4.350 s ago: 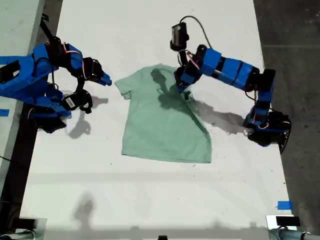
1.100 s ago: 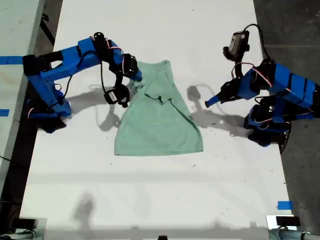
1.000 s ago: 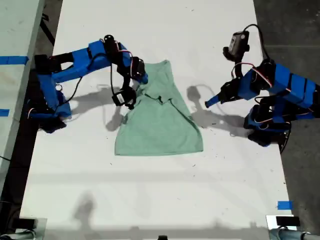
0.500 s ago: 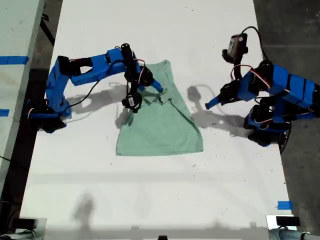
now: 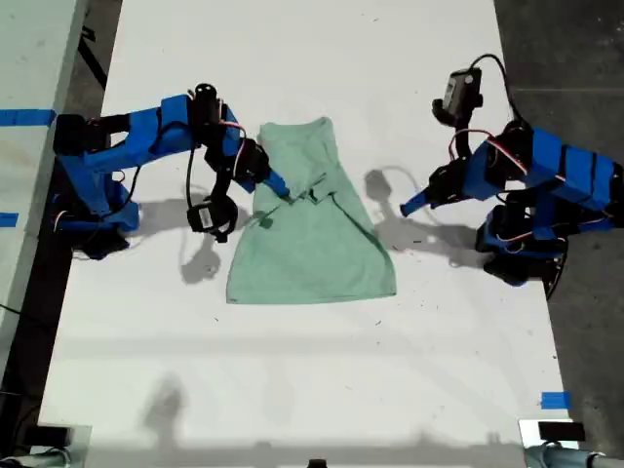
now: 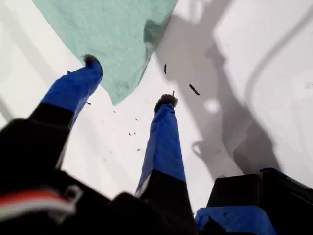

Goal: Fold tshirt

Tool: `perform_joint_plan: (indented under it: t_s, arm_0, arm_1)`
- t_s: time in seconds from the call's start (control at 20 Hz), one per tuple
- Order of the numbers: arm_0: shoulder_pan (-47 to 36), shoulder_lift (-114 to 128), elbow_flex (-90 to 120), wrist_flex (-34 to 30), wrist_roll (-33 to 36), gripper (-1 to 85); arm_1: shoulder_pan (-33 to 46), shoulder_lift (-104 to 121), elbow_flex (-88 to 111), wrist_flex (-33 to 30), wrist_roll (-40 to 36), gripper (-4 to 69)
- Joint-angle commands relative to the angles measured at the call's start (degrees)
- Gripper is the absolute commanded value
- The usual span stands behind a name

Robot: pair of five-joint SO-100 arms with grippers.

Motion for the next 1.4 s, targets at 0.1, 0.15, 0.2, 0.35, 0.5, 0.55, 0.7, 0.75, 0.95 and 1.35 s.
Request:
perform_joint_plan:
  t_s: [0.1,0.15,0.2,0.35,0.5,0.55,0.7,0.75,0.95,1.35]
  arm_0:
    - [5.89,12.30,11.51,-1.49,-10.20,31.3]
    - [6.33,14.59,14.68,-1.76,-12.30,30.8]
    - [6.94,16.88,17.40,-2.02,-14.50,30.5]
    - [9.32,21.01,21.53,-2.64,-19.51,30.5]
    - [12.30,21.62,22.50,-2.72,-24.26,30.5]
    - [13.18,21.62,22.85,-3.52,-25.40,30.5]
    - [15.12,21.36,24.26,-5.19,-27.25,30.4]
    - [15.38,21.36,25.14,-5.80,-27.42,30.3]
    - [16.44,21.18,27.07,-7.65,-27.86,30.0]
    - [16.79,21.18,28.56,-8.09,-27.95,30.0]
  arm_1:
    - [-3.34,0.35,0.97,-0.62,3.87,20.6]
    - [-4.22,0.26,0.97,-0.88,3.87,18.4]
    - [-4.66,0.09,0.70,-0.97,3.96,18.8]
    - [-5.98,-0.70,-0.53,-0.79,4.39,24.2]
    - [-8.53,-3.52,-3.16,-0.79,5.80,28.5]
    - [-9.23,-4.83,-3.69,-0.88,6.33,29.2]
    - [-11.60,-8.88,-3.25,-4.04,8.53,31.1]
    - [-12.74,-10.28,-2.29,-6.33,9.40,31.6]
    - [-17.40,-17.93,2.64,-16.87,13.36,32.3]
    - [-19.51,-37.27,6.50,-31.38,16.61,28.6]
